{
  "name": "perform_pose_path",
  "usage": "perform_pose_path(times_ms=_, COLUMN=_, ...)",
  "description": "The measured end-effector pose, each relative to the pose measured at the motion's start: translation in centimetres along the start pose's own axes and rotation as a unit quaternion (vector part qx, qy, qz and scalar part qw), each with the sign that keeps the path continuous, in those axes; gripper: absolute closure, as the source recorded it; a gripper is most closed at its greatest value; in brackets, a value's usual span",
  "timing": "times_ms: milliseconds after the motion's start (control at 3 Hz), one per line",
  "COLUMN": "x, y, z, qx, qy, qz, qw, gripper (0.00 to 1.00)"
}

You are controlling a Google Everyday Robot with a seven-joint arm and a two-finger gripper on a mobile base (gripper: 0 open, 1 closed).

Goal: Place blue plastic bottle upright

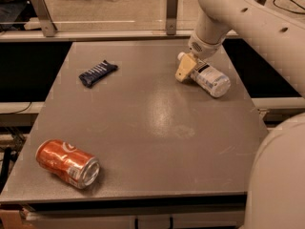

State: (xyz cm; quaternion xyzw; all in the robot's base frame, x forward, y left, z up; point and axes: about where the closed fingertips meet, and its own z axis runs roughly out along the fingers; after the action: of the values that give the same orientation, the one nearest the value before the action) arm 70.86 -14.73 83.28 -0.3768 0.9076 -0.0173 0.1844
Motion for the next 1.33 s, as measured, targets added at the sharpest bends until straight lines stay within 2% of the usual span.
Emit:
perform_pose_path(times_ms=667, x=-0.1, y=-0.1, z=-0.3, qx=0.000, qy=0.000, qz=0.002, qw=1.0000, gripper=0.89)
perform_pose_path(times_ms=1000, x=-2.3, y=1.1, z=-2.7, qx=-0.022, qy=-0.062, qz=-0.017, qw=0.9977, gripper=1.00)
perform_pose_path(times_ms=1333, x=-5.6, y=3.8, z=-7.5, qx=-0.061, qy=-0.167, qz=-0.061, qw=0.9821, gripper=1.00)
